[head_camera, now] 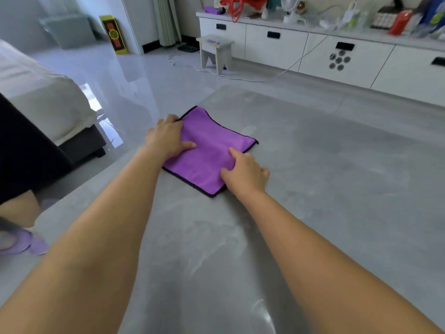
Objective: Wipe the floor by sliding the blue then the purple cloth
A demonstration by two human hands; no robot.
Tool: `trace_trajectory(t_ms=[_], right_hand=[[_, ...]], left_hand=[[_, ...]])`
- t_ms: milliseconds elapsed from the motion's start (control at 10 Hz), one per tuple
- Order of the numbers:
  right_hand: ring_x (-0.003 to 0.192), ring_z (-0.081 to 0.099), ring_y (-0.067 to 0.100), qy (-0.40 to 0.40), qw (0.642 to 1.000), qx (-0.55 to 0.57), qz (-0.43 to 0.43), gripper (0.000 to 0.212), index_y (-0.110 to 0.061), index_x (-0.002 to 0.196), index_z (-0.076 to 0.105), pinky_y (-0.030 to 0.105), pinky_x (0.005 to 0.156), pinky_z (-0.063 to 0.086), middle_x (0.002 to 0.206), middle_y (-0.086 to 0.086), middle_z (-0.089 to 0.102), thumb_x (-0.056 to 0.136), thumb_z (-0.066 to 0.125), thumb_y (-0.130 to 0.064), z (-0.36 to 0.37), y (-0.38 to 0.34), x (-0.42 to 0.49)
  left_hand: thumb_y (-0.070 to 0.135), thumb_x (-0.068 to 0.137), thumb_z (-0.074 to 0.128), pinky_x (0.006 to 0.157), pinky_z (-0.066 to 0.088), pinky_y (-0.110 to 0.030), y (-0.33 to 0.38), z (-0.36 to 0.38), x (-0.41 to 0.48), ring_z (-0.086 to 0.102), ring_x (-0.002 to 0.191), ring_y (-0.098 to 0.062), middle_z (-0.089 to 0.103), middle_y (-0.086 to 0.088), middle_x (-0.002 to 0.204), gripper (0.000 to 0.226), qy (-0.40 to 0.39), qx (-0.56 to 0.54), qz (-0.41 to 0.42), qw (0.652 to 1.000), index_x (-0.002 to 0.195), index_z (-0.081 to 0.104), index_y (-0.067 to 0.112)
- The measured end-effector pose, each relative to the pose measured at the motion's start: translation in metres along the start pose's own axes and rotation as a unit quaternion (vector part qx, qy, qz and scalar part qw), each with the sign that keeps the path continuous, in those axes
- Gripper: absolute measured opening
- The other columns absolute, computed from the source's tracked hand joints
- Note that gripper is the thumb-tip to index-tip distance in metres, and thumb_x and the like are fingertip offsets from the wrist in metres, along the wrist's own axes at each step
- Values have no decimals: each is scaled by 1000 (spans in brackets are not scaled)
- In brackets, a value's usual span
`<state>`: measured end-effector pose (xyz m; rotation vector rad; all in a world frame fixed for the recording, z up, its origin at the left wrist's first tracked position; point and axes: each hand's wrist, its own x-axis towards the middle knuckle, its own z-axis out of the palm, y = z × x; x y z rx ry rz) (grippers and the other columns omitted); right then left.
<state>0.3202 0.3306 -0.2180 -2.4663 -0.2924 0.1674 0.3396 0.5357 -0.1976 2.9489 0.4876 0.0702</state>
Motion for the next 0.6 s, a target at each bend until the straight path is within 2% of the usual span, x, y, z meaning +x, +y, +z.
trace_trajectory(t_ms=[100, 200, 300, 400, 500, 600], right_hand=[[124, 39, 33, 42, 995, -83, -32, 61, -32, 135, 41, 45, 104, 29, 135, 13, 40, 77, 58, -39, -3, -3, 13], [141, 20, 29, 41, 986, -127, -102, 60, -29, 141, 33, 49, 115, 16, 155, 9, 22, 85, 45, -48, 7, -2, 11], [148, 2, 22, -53, 978, -169, -111, 67, -28, 148, 17, 51, 120, 1, 161, 0, 8, 89, 28, -57, 21, 7, 4], [149, -4, 21, -82, 975, -181, -100, 71, -29, 149, 9, 50, 121, -2, 162, -1, 2, 88, 24, -62, 20, 16, 6], [148, -8, 19, -100, 978, -148, -106, 75, -31, 149, 3, 47, 121, -3, 162, -2, -5, 86, 24, -66, 6, 17, -8], [147, -13, 14, -73, 980, -142, -120, 82, -36, 148, -2, 43, 120, -5, 159, -8, -12, 76, 15, -73, -29, 60, -60]], left_hand=[[61, 78, 57, 116, 15, -60, 3, 2, 11, 12, 145, -35, 4, -5, 161, 83, -10, 12, -33, 999, 146, 18, 33], [73, 80, 35, 115, -1, -64, 11, 19, 2, -4, 147, -38, -6, -5, 162, 84, -32, 0, -113, 993, 148, 13, 29], [72, 83, 22, 116, 0, -63, 10, 40, -16, -4, 148, -35, 0, -8, 162, 83, -54, -5, -129, 990, 149, 14, 23], [70, 84, 22, 118, 4, -59, 11, 54, -22, 0, 148, -32, 6, -8, 161, 80, -33, -15, -106, 994, 149, 13, 23], [70, 84, 21, 119, 5, -60, 13, 49, -32, 3, 149, -30, 9, -10, 161, 82, -28, -32, -116, 992, 149, 14, 20], [72, 84, 18, 117, 4, -61, 17, 54, -75, 1, 149, -29, 5, -10, 161, 87, -20, -23, -130, 991, 150, 8, 16]])
